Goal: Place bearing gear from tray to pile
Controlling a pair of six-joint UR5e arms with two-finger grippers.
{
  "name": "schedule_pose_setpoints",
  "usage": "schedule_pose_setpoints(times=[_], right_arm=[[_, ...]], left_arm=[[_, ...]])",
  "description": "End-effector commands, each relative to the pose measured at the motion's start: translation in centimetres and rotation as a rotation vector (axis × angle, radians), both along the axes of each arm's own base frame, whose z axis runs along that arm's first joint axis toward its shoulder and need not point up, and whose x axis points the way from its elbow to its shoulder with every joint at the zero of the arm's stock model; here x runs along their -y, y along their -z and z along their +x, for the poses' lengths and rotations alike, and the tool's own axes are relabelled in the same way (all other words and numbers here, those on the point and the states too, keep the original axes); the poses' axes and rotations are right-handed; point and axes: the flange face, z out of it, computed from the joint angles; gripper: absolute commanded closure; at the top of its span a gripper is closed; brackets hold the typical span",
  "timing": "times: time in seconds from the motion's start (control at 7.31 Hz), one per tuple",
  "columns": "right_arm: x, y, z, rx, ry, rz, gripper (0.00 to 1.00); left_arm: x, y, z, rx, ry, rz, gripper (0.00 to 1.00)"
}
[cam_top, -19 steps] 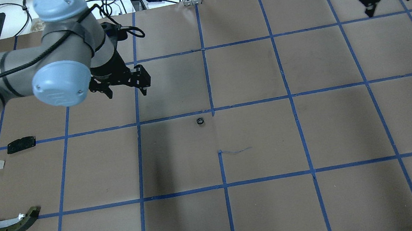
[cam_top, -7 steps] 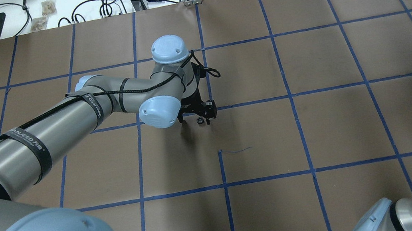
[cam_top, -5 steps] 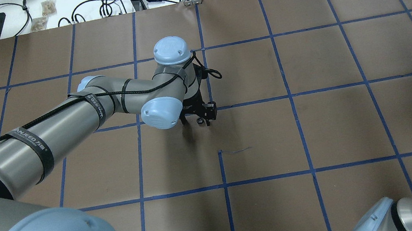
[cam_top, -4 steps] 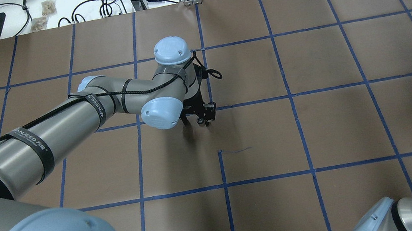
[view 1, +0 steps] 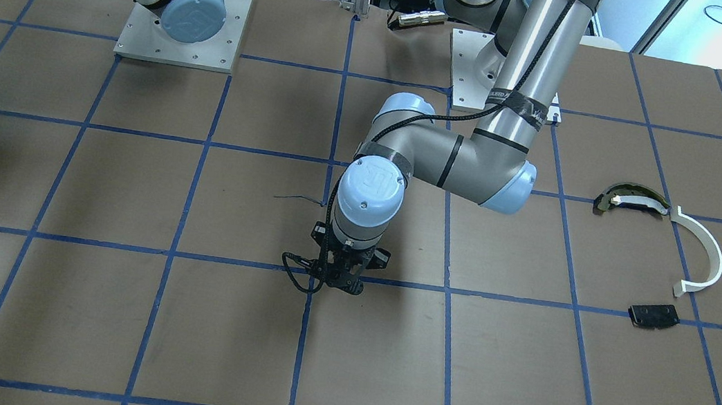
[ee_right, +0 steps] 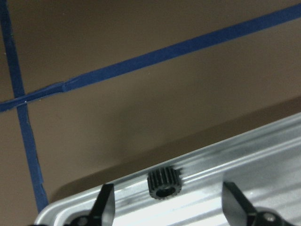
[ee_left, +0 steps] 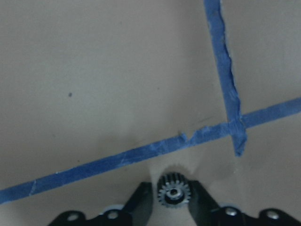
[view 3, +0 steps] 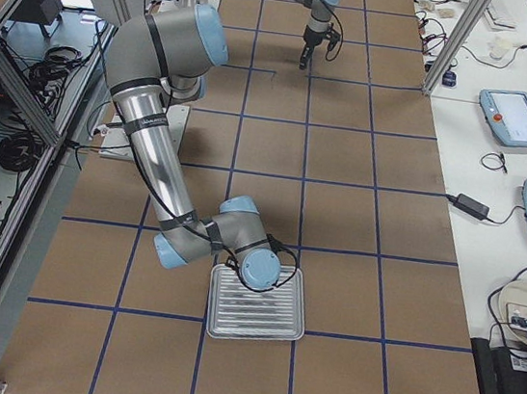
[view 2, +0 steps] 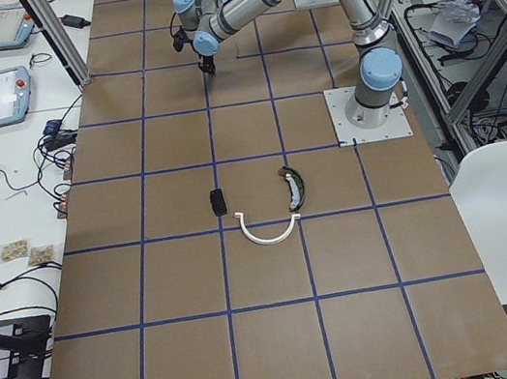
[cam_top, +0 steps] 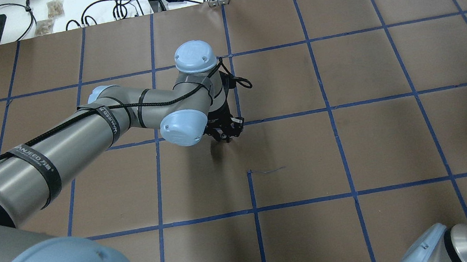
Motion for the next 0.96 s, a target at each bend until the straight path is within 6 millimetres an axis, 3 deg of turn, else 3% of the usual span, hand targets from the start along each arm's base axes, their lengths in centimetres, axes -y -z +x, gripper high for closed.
schedule_pose_setpoints(times=[0.0,0.14,0.27,0.41,0.55,0.82], right_arm=[[-0.1,0.3,0.2,-0.002,0.027,0.007,0.55],[-0.1,-0.1,0.2,-0.008,0.032,0.005,0.71],[-0.1,-0.1,0.2,-0.008,0.033,0.007,0.77],[0.0,-0.2,0.3,-0.011,0.032,0.010,0.78],[0.0,-0.3,0.3,-0.012,0.038,0.011,0.83],[0.1,-0.9,0.2,-0.025,0.039,0.008,0.85]], left_arm=[[0.5,-2.2,0.6,0.004,-0.003,-0.035,1.00],[2.1,-3.8,3.0,0.037,-0.038,-0.054,1.00],[4.6,-6.1,8.4,0.050,-0.124,-0.041,1.00],[6.5,-8.7,15.3,0.067,-0.231,-0.030,1.00],[7.2,-10.1,22.8,0.139,-0.305,-0.044,1.00],[6.4,-9.3,36.7,0.211,-0.333,0.007,1.00]])
